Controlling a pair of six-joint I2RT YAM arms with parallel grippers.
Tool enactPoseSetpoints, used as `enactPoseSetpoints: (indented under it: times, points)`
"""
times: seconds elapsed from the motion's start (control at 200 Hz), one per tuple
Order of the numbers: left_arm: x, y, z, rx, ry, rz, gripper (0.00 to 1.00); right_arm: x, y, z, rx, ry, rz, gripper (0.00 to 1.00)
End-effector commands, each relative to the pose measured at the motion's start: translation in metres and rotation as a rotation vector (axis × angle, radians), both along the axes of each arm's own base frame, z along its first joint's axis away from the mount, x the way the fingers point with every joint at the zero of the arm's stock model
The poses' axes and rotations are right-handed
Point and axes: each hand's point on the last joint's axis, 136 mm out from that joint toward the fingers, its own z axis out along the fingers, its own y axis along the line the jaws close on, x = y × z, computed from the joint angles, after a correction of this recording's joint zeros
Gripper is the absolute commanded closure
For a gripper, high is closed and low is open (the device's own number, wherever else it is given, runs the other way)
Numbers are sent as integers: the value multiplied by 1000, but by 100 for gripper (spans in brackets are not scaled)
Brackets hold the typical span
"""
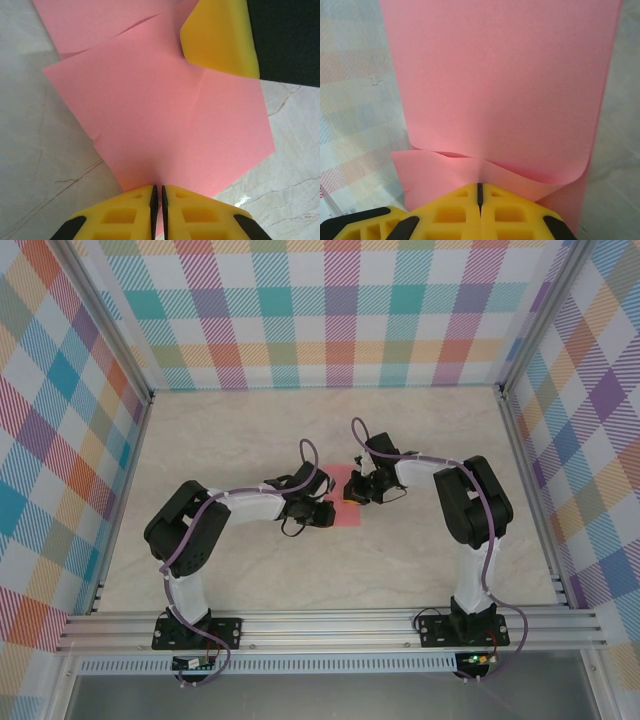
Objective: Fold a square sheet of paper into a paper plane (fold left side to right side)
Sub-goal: Fold the triangle a second time at the center of the table.
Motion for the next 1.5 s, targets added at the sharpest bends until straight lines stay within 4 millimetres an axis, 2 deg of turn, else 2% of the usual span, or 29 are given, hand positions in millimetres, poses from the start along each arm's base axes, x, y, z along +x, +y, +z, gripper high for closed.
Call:
enactPoseSetpoints:
  times: [0.0,0.12,0.195,0.34,0.445,1.0,1.28,1.495]
  points:
    - [-7,17,-20,39,56,34,87,0,-2,14,0,-19,17,98]
    - [-10,17,-22,28,63,37,91,4,0,50,44,-104,49,100]
    - [-10,17,-22,25,67,35,93,-5,2,58,59,-111,73,100]
    - [-11,15,-21,18,68,32,95,-32,14,47,99,-59,107,100]
    - [-11,16,-23,20,71,30,95,-42,26,38,110,-37,124,100]
    - [-11,16,-22,20,67,29,96,-41,39,16,99,15,133,100]
    - [-11,15,-22,18,68,29,96,-37,31,-1,16,33,125,100]
    - [-12,16,-23,23,70,29,96,-36,16,-12,-93,28,121,100]
